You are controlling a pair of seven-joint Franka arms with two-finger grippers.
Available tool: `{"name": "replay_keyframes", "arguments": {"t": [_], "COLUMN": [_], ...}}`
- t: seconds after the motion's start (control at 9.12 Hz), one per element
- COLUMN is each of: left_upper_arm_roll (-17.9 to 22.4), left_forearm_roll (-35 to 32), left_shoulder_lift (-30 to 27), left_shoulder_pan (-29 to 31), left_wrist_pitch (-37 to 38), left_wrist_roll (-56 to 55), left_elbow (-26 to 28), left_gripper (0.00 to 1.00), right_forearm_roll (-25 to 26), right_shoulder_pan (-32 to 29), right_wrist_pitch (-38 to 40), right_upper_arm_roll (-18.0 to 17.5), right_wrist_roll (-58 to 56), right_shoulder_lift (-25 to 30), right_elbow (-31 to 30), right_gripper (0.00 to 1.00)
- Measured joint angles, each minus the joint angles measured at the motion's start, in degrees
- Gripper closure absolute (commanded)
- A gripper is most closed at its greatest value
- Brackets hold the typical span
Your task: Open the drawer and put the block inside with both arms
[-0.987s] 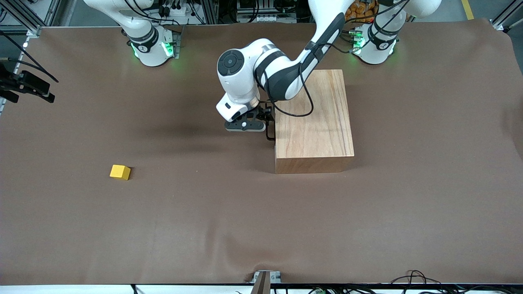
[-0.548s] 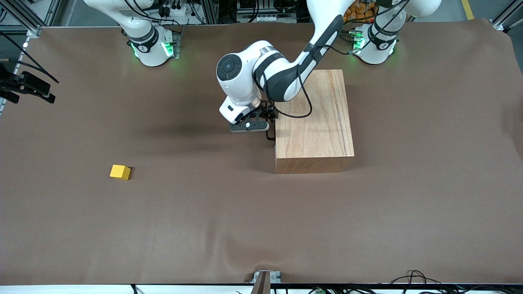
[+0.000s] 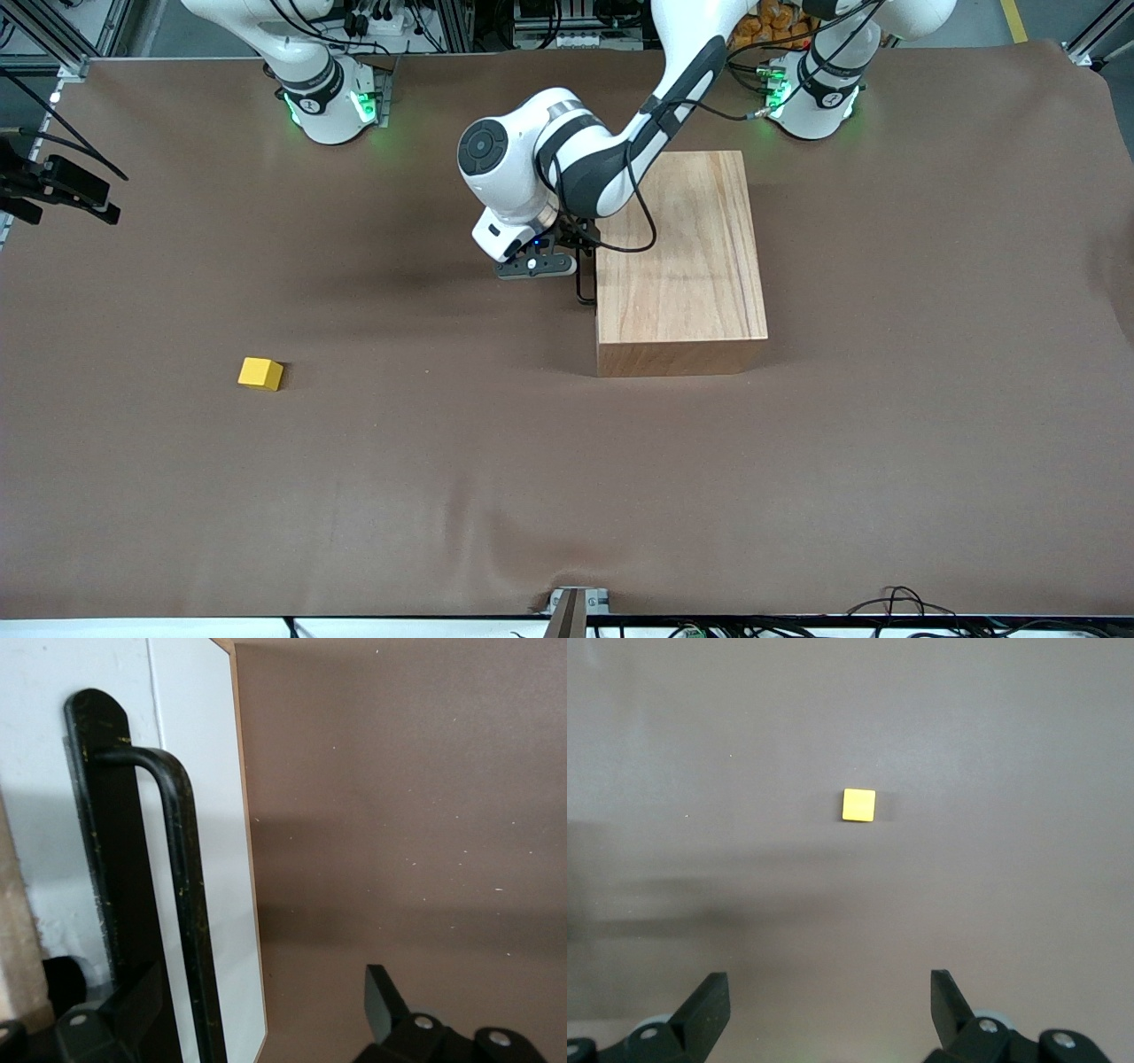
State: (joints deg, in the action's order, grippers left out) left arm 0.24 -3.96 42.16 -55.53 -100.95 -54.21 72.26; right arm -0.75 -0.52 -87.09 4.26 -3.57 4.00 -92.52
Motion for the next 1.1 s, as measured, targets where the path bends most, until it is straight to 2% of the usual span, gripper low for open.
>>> {"name": "replay_keyframes", "arguments": {"t": [0.55, 1.1], "left_upper_arm_roll": [-0.16, -2.00], "left_forearm_roll": [-0.05, -0.05], "left_shoulder_lift": [1.75, 1.75], "left_shoulder_pan": [-0.61, -0.94], "left_wrist_pitch": [-3.73, -9.04], "left_wrist_roll": [-1.69, -4.88], "left_elbow": [-0.02, -0.28], "left_gripper": [0.00, 0.00], "right_forearm_roll": [0.00, 0.00], "right_shoulder_pan": [-0.01, 0.04], "right_wrist_pitch": [0.02, 0.02], "right_upper_arm_roll": [0.07, -0.05], "right_wrist_roll": [0.00, 0.00], "right_shoulder_lift": [-0.03, -0.44], "right_elbow": [0.59, 0.59], "right_gripper": [0.00, 0.00]}}
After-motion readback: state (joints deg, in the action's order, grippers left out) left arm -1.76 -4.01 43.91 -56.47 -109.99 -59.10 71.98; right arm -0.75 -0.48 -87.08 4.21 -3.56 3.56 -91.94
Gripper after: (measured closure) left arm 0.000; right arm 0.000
